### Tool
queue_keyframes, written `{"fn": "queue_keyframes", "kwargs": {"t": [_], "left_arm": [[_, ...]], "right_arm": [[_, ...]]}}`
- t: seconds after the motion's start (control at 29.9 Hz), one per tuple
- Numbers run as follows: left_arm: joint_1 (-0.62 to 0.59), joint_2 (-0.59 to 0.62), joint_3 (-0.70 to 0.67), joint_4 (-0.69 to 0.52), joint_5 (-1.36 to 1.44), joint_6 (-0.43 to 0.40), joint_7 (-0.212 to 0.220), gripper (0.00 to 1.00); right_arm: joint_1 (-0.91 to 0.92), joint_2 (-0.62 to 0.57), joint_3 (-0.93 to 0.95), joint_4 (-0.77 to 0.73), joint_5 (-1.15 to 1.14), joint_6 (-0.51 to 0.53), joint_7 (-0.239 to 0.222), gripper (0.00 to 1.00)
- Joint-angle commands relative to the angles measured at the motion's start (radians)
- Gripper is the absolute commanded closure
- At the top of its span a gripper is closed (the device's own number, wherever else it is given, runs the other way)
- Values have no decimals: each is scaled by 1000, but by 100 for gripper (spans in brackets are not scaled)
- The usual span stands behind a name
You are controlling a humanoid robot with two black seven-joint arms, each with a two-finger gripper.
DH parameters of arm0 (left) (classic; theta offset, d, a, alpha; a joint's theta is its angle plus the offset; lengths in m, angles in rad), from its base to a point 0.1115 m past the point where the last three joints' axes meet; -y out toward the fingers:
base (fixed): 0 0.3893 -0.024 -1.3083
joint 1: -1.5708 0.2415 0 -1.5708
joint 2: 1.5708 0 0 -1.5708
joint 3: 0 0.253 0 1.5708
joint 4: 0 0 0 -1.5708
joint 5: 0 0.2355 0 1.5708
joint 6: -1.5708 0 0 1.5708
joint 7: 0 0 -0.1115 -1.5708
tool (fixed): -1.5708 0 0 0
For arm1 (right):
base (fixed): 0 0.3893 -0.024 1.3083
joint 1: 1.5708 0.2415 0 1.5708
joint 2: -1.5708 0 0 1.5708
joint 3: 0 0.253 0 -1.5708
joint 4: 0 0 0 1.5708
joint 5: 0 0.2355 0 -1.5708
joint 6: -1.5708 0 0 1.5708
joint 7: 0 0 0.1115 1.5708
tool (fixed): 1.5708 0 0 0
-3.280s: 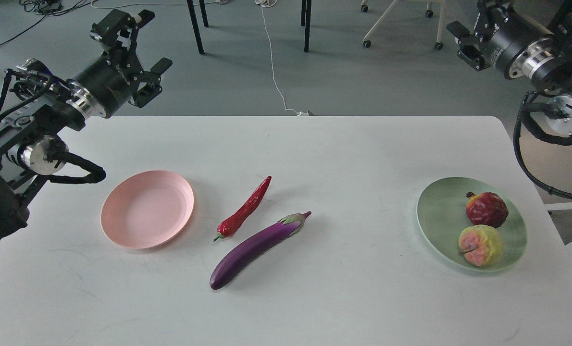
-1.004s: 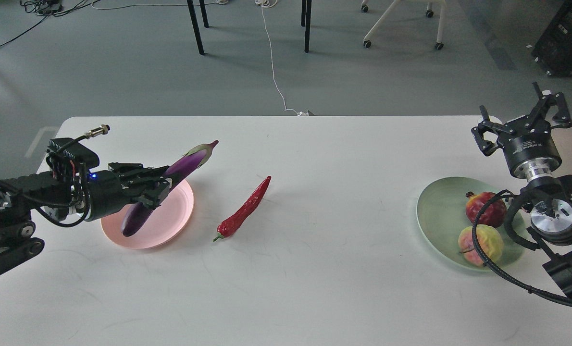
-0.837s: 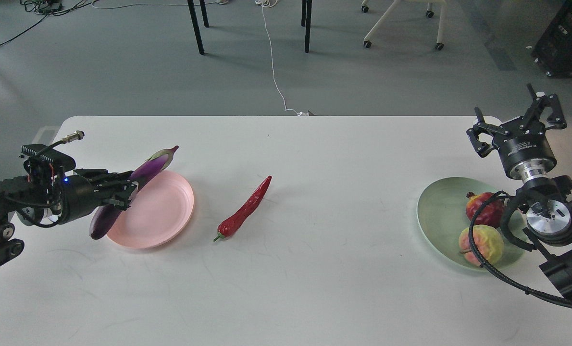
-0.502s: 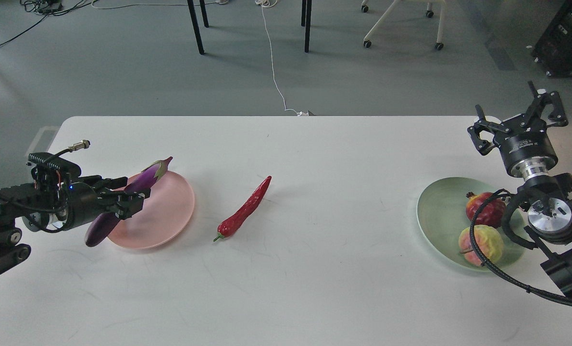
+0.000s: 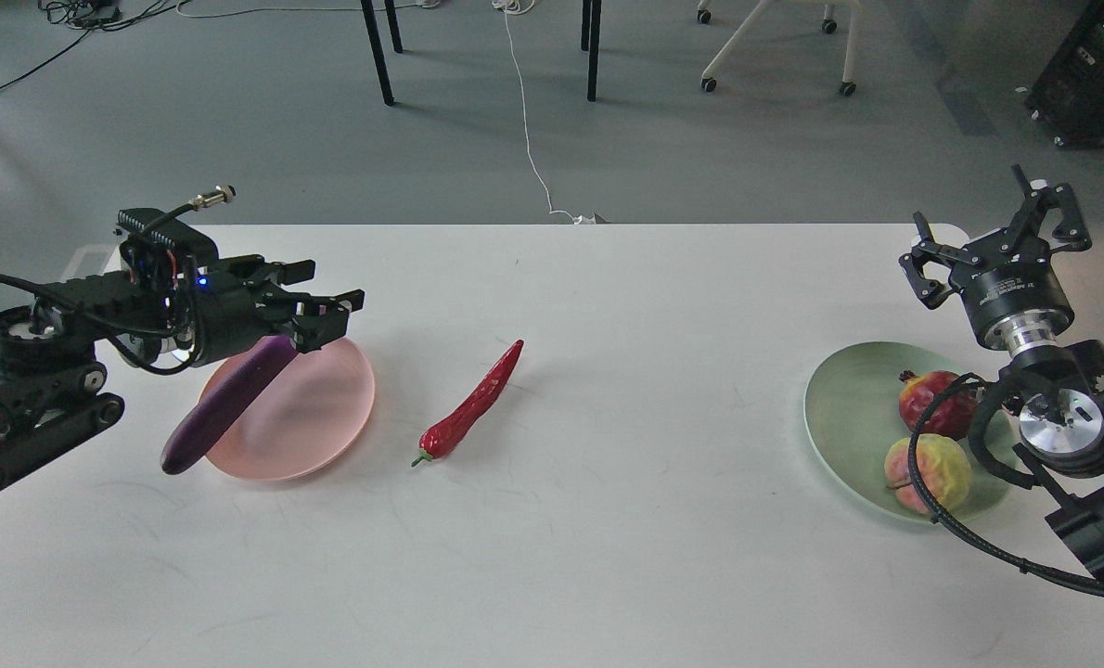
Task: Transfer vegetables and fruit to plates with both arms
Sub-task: 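Move the left gripper to the red chili pepper and grasp it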
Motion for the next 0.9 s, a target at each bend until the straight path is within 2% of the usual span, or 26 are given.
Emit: {"fn": "queue_keyframes", "kwargs": {"t": [0.0, 0.1, 0.2, 0.23, 0.37, 0.47, 0.6, 0.7, 0.87], "left_arm": [[-2, -77, 74, -1, 155, 1, 2, 29], [2, -141, 99, -12, 224, 2, 17, 29], [9, -171, 108, -29, 226, 2, 84, 29], [13, -175, 108, -29, 226, 1, 94, 29], [22, -203, 130, -29, 232, 1, 98, 31], [30, -224, 145, -24, 249, 1, 100, 38], [50, -247, 165, 5, 270, -10, 101, 56], [52, -247, 170, 26, 272, -41, 101, 64], [48, -237, 163, 26, 269, -42, 98, 79]], "right_arm": [[11, -1, -16, 3, -5, 0, -6, 1], [29, 0, -50, 3, -5, -5, -4, 1], [34, 2, -56, 2, -5, -6, -4, 1], [34, 2, -56, 2, -5, -5, -4, 1], [34, 5, -58, -3, -5, -6, -3, 1], [34, 6, -58, -5, -5, -5, -3, 1], [36, 11, -58, -5, -5, -8, -3, 1], [36, 9, -56, -3, -5, -9, -3, 1], [36, 8, -56, -5, -5, -12, -1, 1]]}}
